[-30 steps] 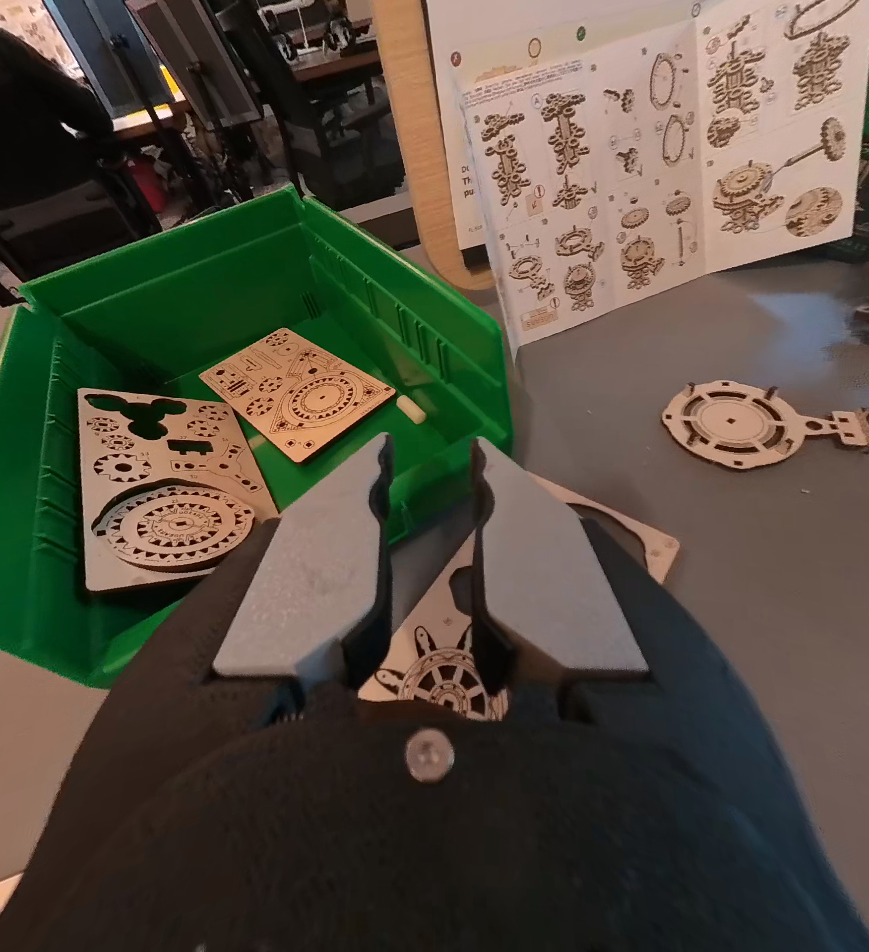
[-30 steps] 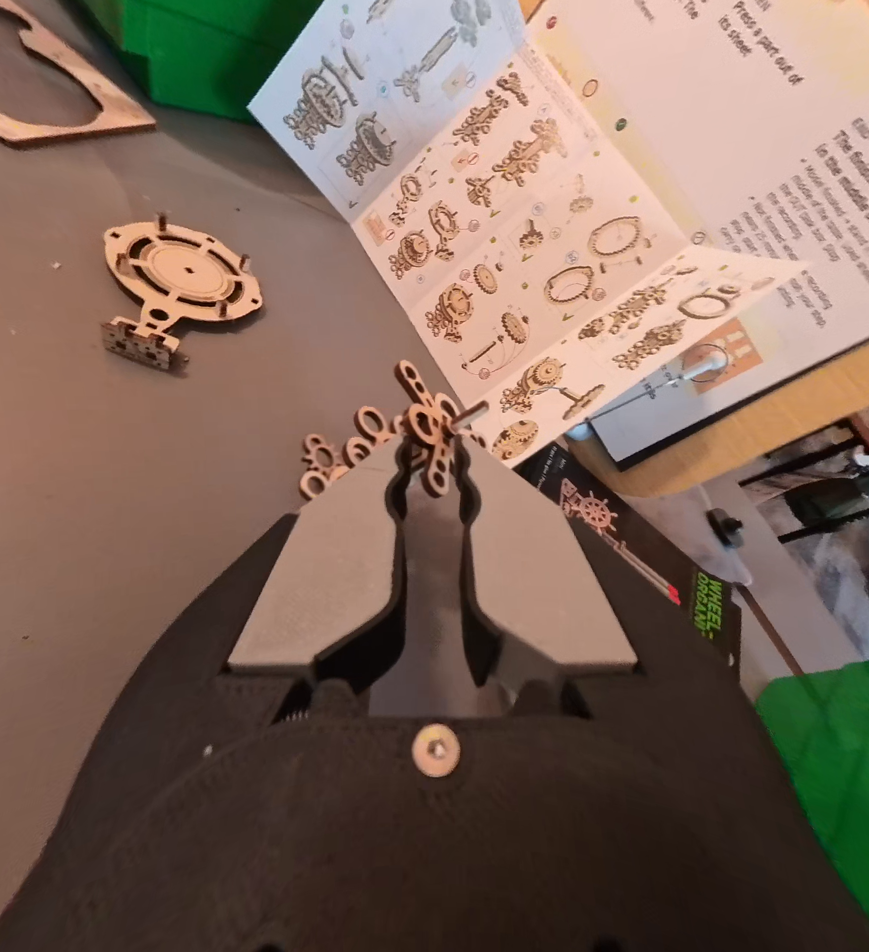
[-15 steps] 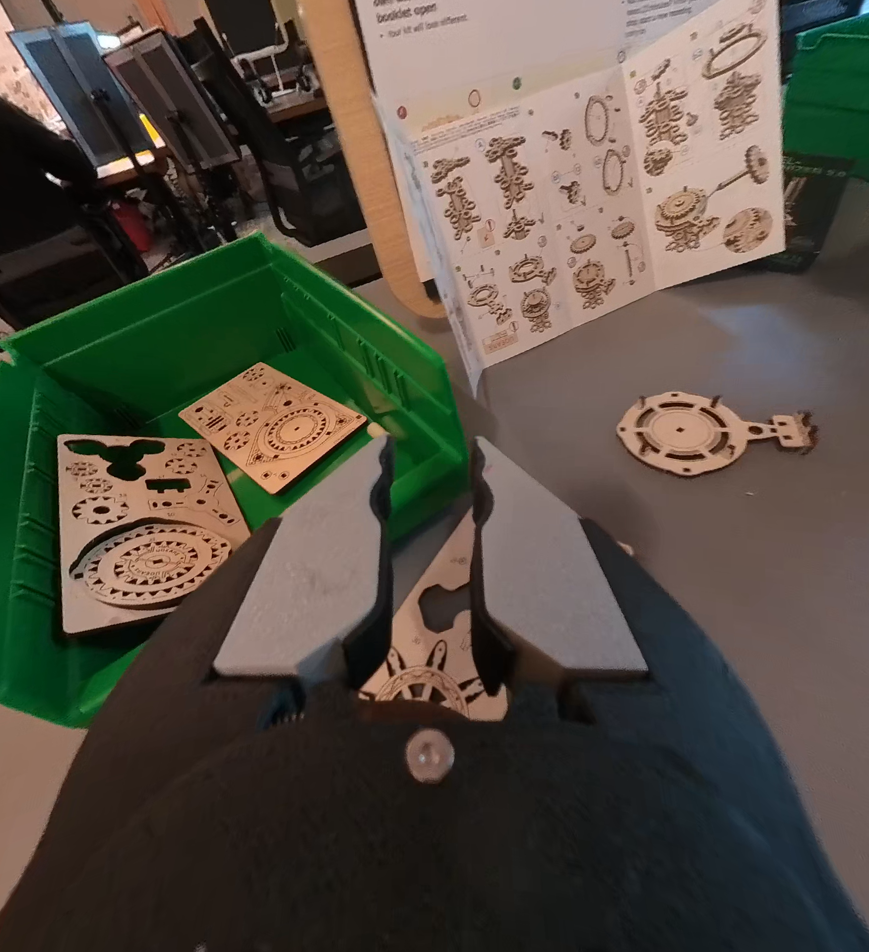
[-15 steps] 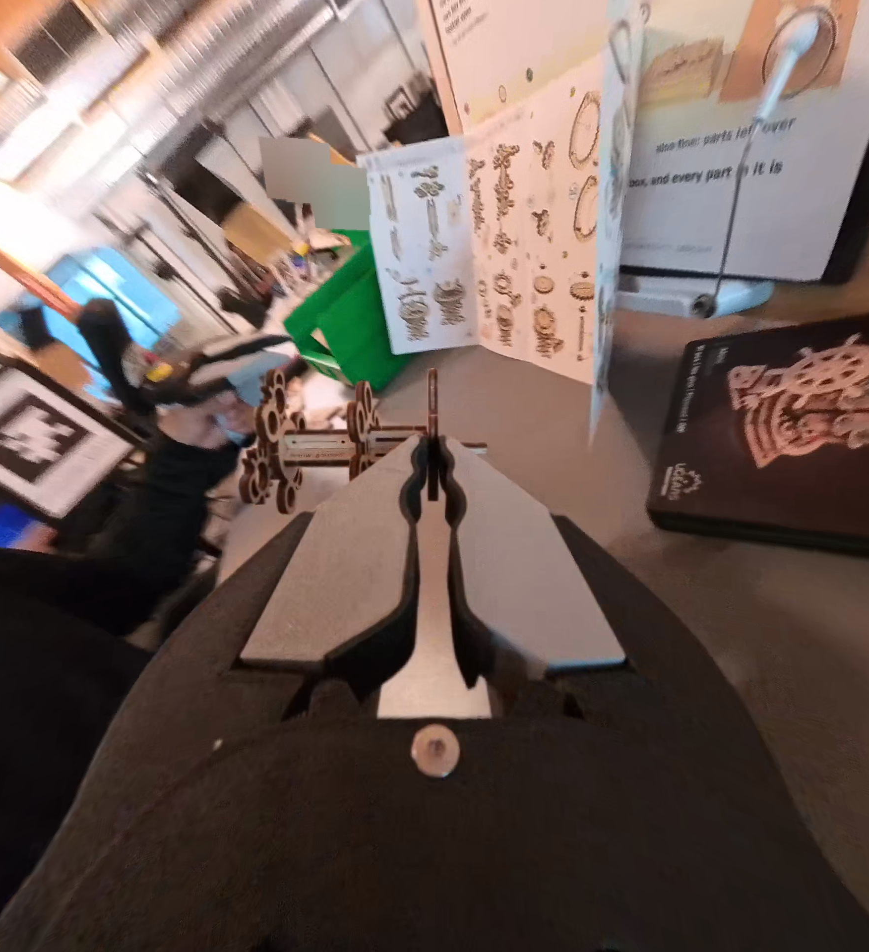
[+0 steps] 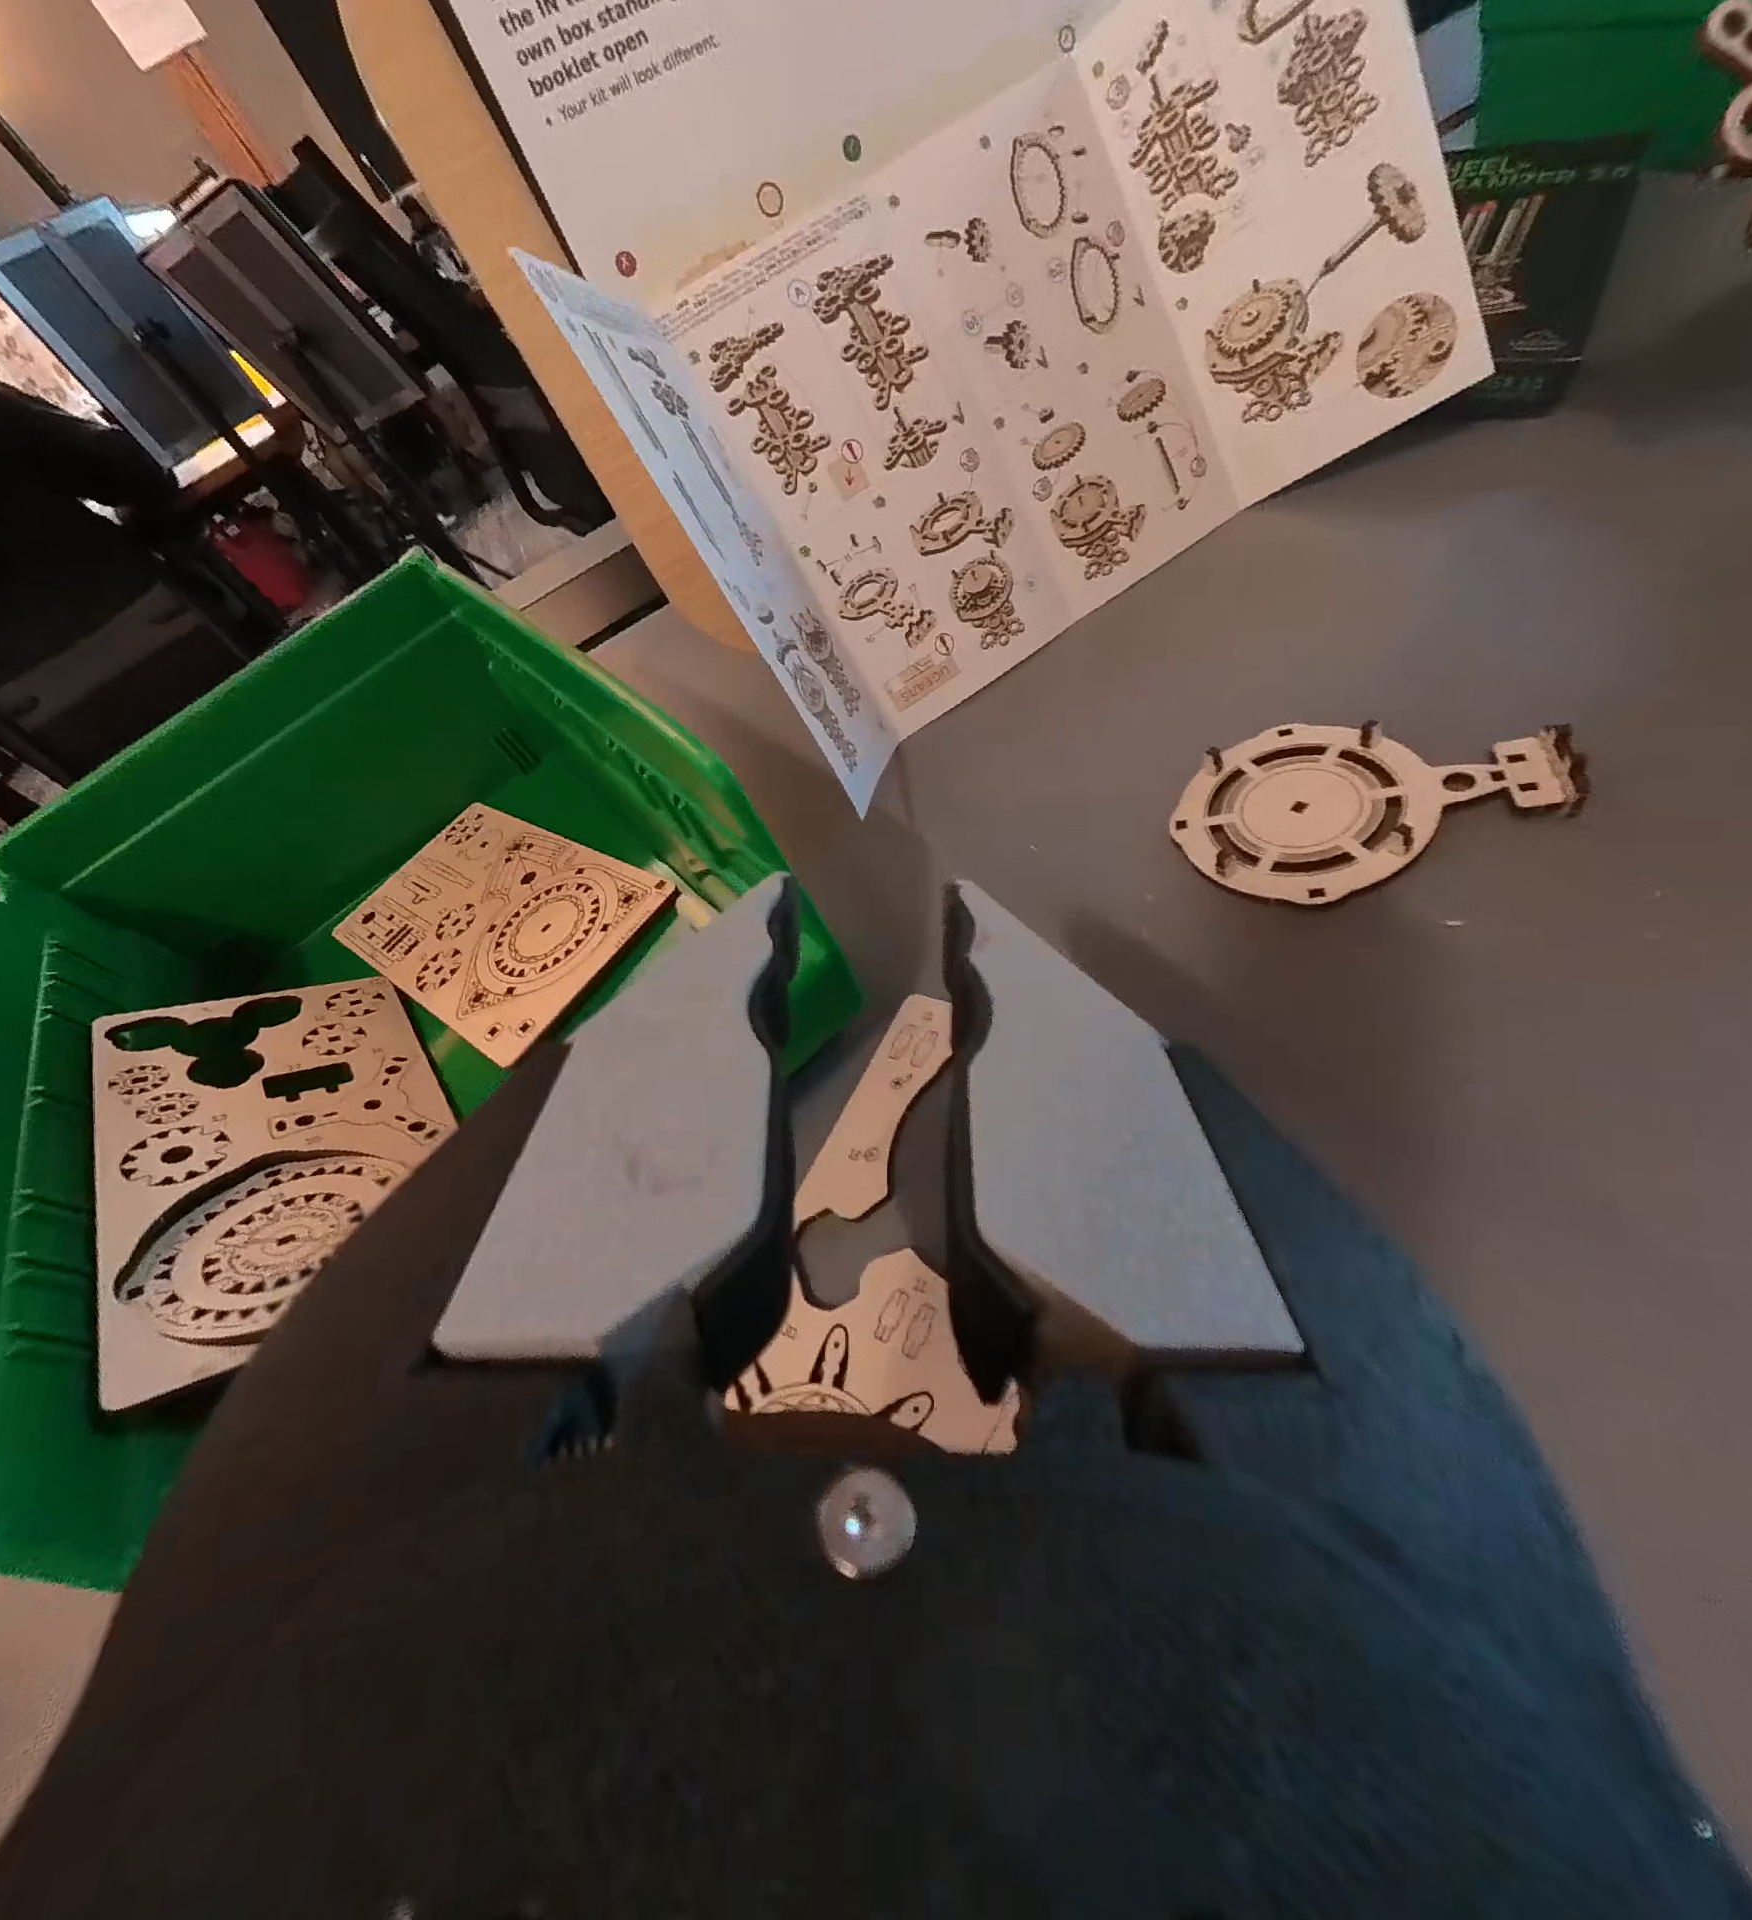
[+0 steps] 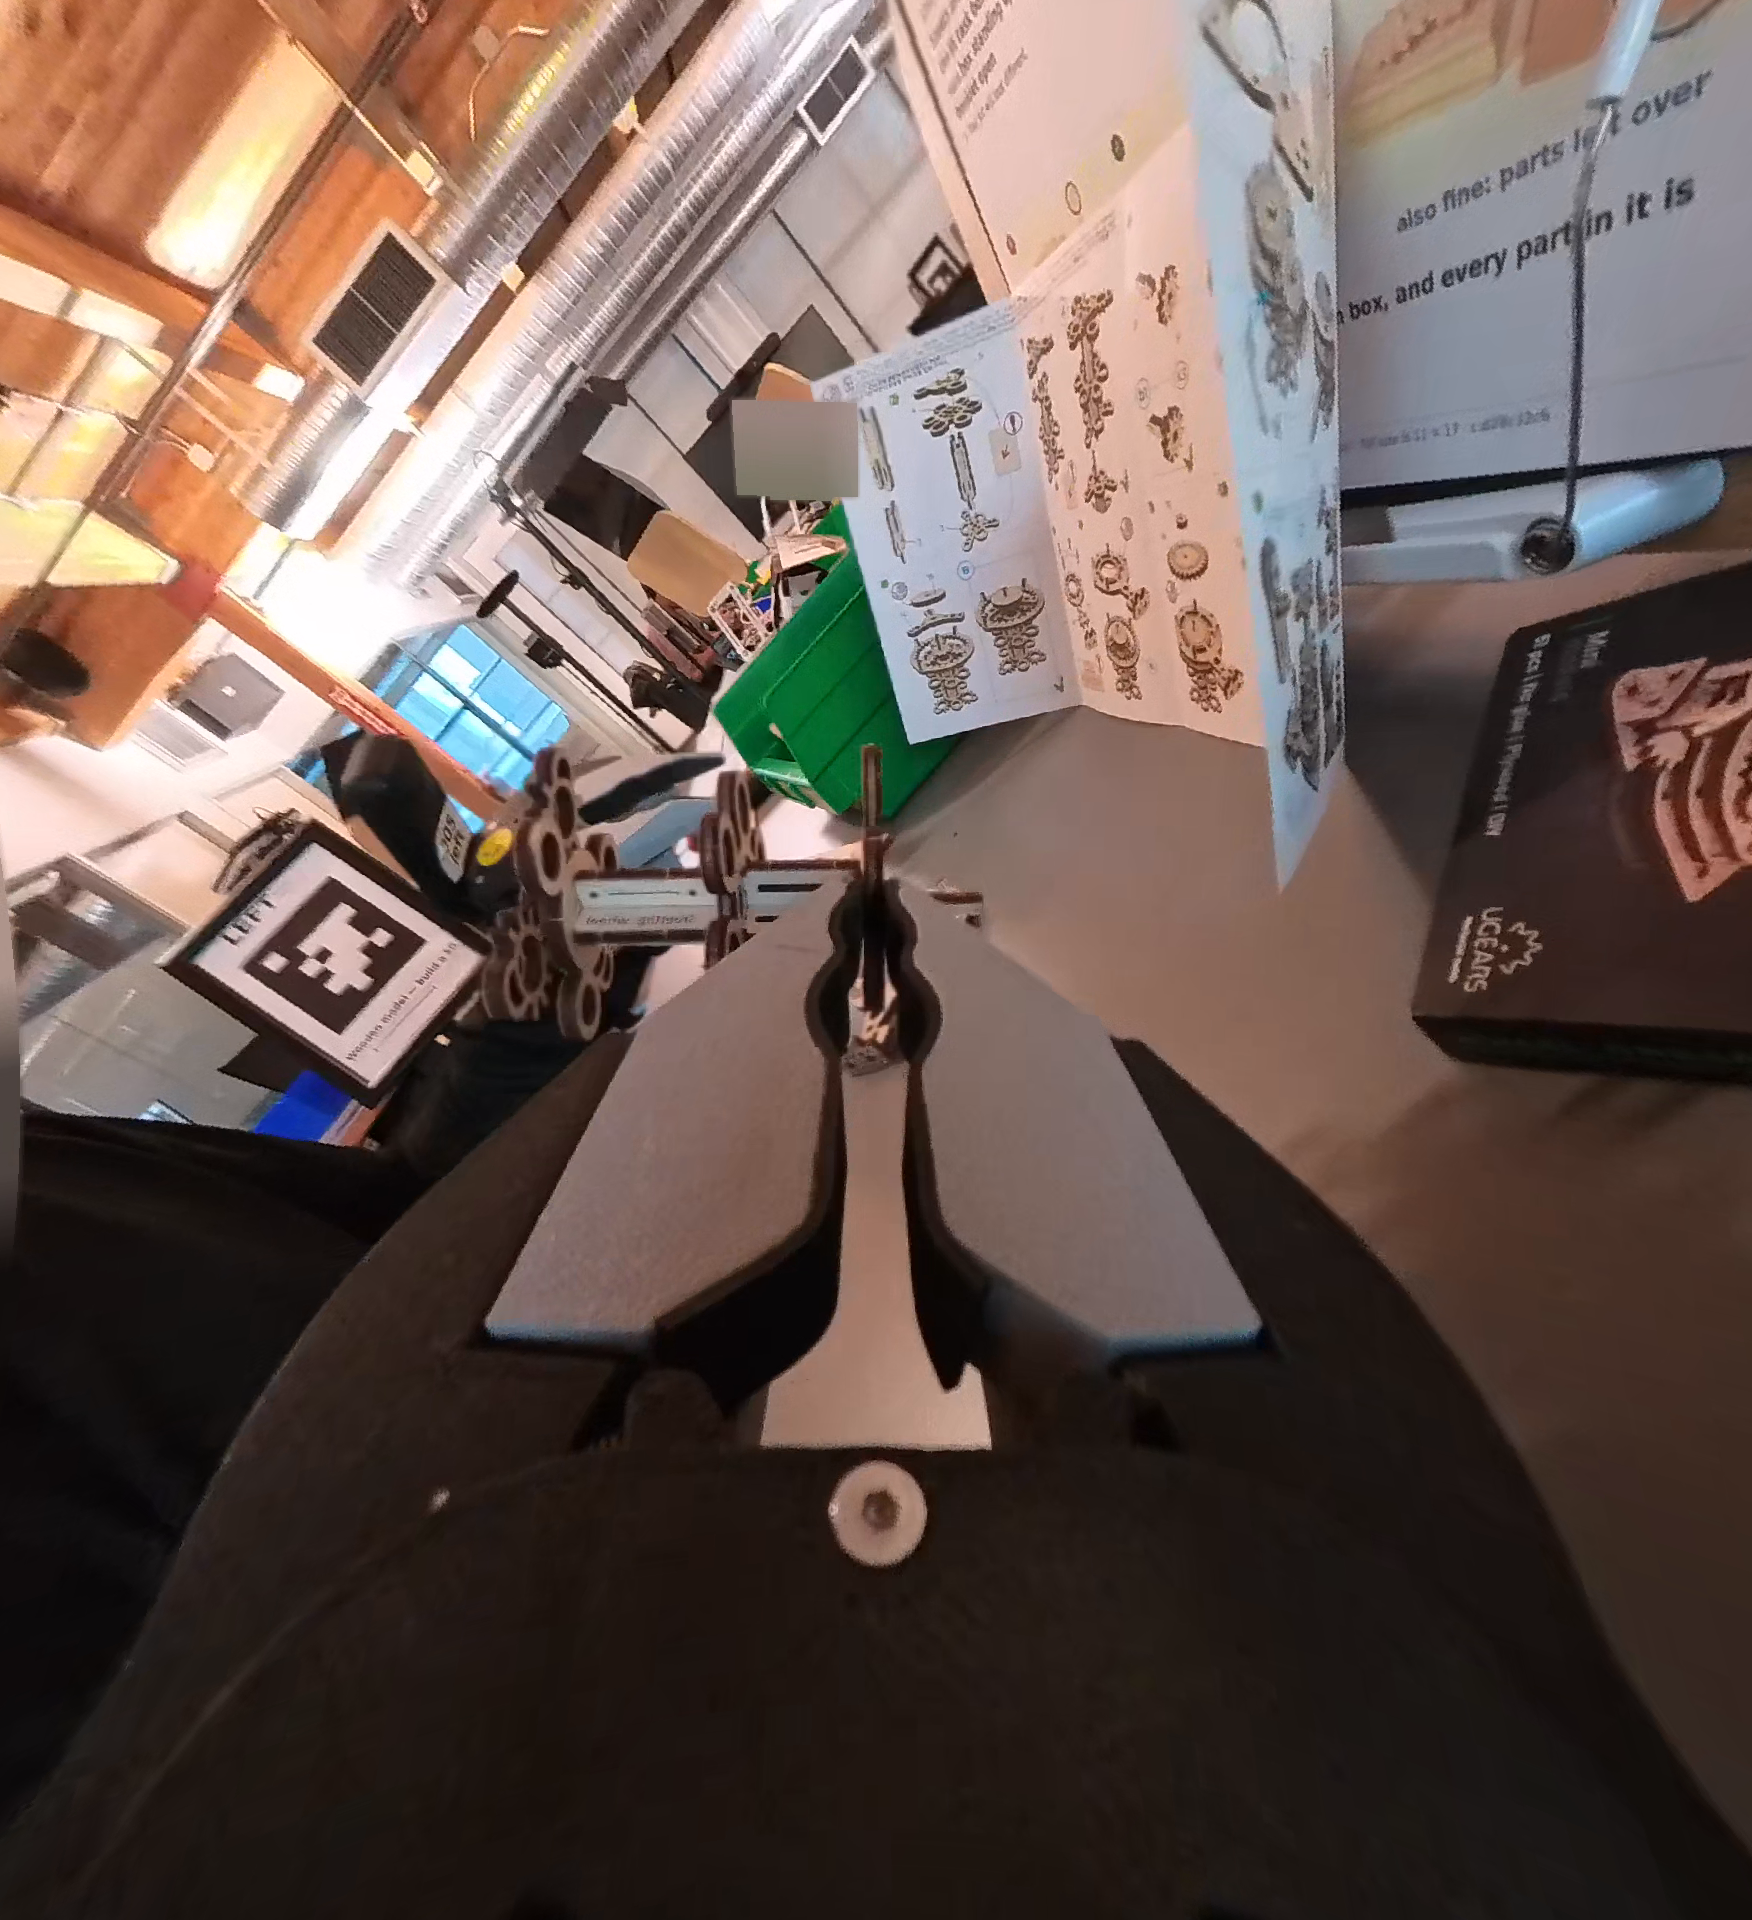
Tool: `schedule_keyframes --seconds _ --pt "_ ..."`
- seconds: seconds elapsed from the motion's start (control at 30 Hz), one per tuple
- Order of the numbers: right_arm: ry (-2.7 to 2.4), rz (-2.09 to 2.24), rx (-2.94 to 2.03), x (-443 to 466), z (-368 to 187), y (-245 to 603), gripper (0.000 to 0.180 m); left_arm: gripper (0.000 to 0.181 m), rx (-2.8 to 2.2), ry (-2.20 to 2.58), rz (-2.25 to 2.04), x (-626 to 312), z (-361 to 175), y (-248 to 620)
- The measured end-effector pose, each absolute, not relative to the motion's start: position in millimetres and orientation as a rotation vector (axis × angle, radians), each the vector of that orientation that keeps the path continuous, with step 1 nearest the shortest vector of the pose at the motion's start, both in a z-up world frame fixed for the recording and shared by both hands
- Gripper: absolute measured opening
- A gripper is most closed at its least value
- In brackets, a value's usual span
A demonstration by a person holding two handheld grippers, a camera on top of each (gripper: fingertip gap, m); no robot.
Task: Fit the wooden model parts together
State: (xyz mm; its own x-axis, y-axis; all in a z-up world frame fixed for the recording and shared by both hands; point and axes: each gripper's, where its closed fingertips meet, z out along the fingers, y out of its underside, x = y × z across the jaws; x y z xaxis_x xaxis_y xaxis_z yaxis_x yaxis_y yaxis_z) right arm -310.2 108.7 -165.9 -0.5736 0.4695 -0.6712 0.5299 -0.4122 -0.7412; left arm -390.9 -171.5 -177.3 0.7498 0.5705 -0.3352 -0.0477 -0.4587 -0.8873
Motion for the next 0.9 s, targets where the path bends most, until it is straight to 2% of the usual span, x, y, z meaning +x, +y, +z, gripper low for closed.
schedule_keyframes --seconds 0.1,0.2,0.3,0.37,0.43,0.77,0.9 --pt "1.866 -2.203 1.45 -311 -165 109 0.0 0.024 -1.927 -0.413 0.744 -392 -182 -172" --pt "2.292 -2.216 1.498 -314 -164 114 0.0 0.023 -1.93 -0.42 0.739 -393 -187 -173" --pt "3.191 -1.986 1.406 -315 -164 123 0.0 0.023 -1.937 -0.429 0.735 -395 -193 -174" --pt "3.84 -1.672 1.142 -312 -157 124 0.0 0.023 -1.93 -0.435 0.732 -396 -194 -174" --pt "4.228 -1.418 0.815 -308 -151 116 0.0 0.023 -1.924 -0.438 0.733 -397 -194 -175" --pt "4.597 -0.431 -0.127 -308 -188 84 0.0 0.023 -1.886 -0.475 0.759 -398 -186 -198" --pt "4.568 -0.352 -0.237 -308 -201 76 0.0 0.023 -1.863 -0.506 0.733 -398 -186 -206"
